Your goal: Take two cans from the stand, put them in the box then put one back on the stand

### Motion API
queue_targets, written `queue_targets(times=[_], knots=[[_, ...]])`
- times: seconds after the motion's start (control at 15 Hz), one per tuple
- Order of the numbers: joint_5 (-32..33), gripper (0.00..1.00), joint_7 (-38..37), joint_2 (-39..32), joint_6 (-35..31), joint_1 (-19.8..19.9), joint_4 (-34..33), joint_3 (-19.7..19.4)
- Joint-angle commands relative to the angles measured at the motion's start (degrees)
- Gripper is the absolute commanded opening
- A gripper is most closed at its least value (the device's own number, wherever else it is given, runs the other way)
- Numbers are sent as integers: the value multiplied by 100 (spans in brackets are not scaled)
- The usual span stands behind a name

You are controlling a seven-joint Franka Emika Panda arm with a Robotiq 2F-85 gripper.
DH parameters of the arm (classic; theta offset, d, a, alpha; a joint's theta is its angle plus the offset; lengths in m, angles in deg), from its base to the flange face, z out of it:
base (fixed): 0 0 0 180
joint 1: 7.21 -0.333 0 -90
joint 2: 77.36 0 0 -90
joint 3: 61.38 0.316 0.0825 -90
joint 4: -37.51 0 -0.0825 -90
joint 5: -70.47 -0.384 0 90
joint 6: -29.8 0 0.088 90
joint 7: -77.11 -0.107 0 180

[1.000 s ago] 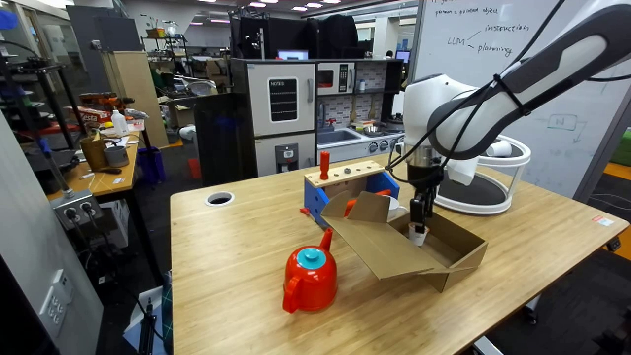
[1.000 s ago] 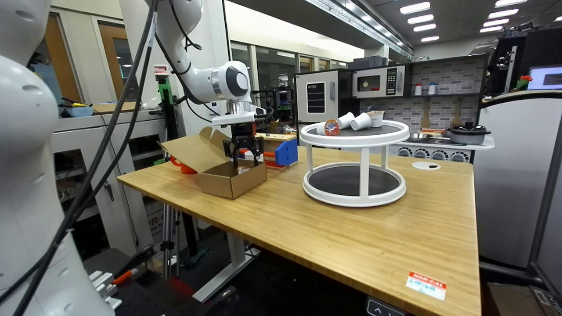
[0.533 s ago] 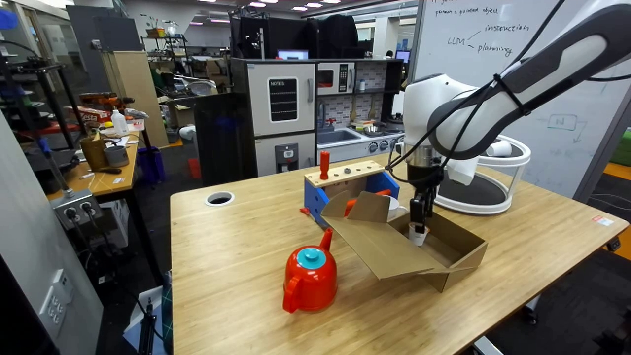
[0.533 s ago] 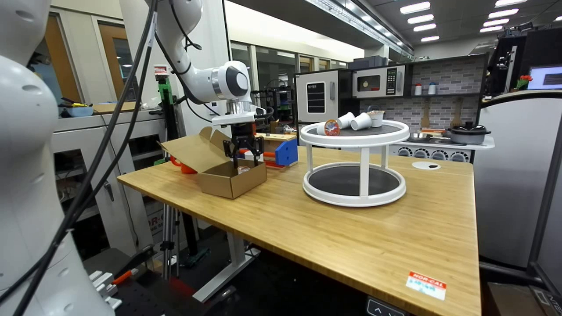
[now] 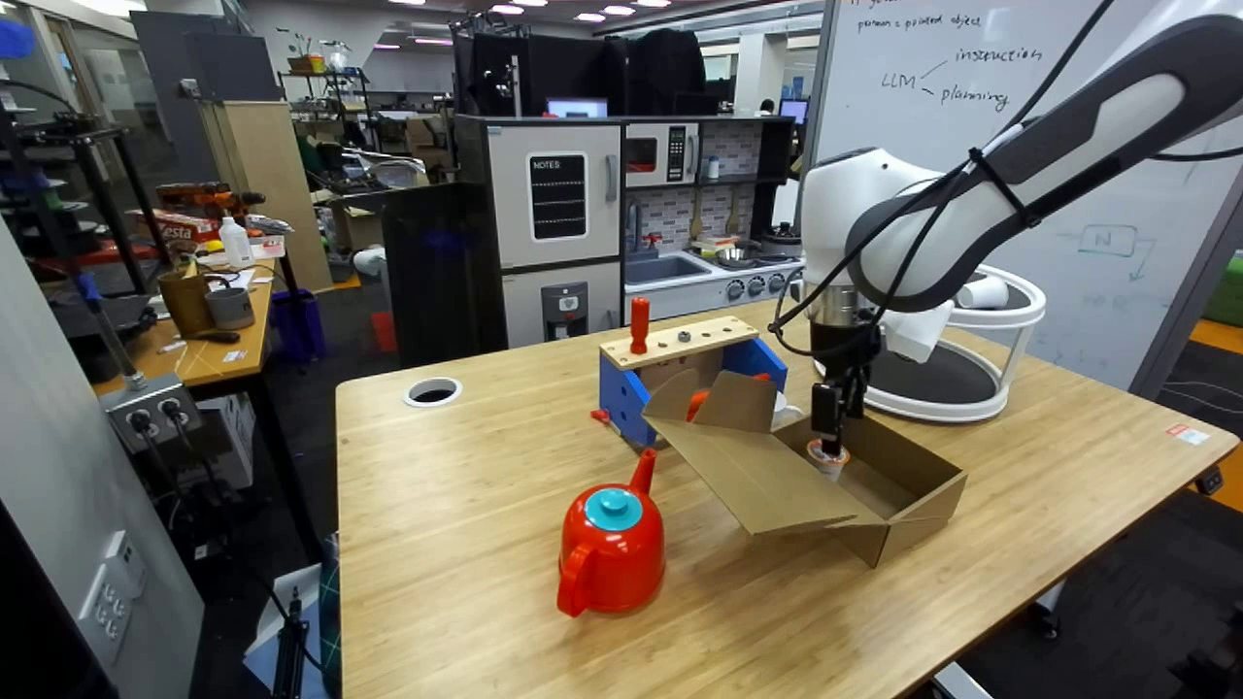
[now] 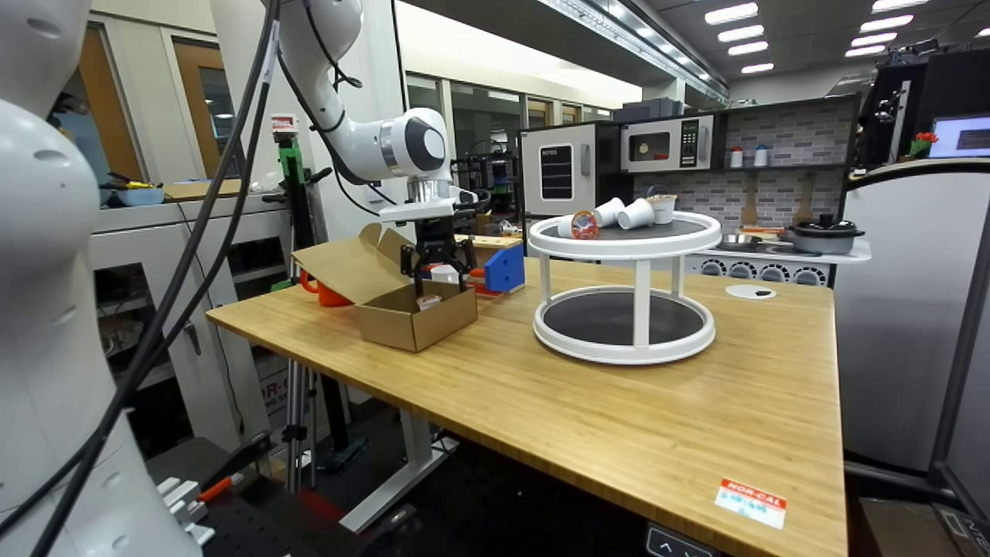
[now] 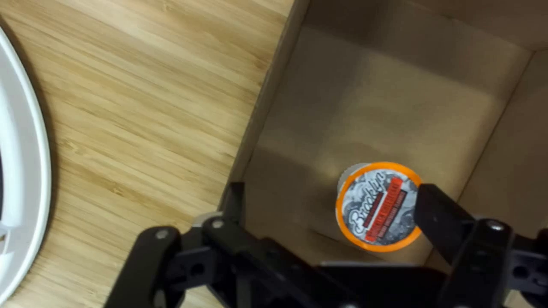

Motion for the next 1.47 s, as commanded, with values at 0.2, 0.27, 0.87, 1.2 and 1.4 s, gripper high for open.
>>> queue_targets(times=[0.2, 0.27, 0.87, 1.2, 1.4], knots=[[-175, 100, 340, 32, 199, 354, -89, -32], [-197, 100, 367, 34, 206, 384, -85, -28], [-239, 100, 394, 55, 132, 358, -11, -32], [-318, 100, 994, 333, 361, 276, 64, 318], [-468, 100, 1155, 561, 341, 282, 91, 450]])
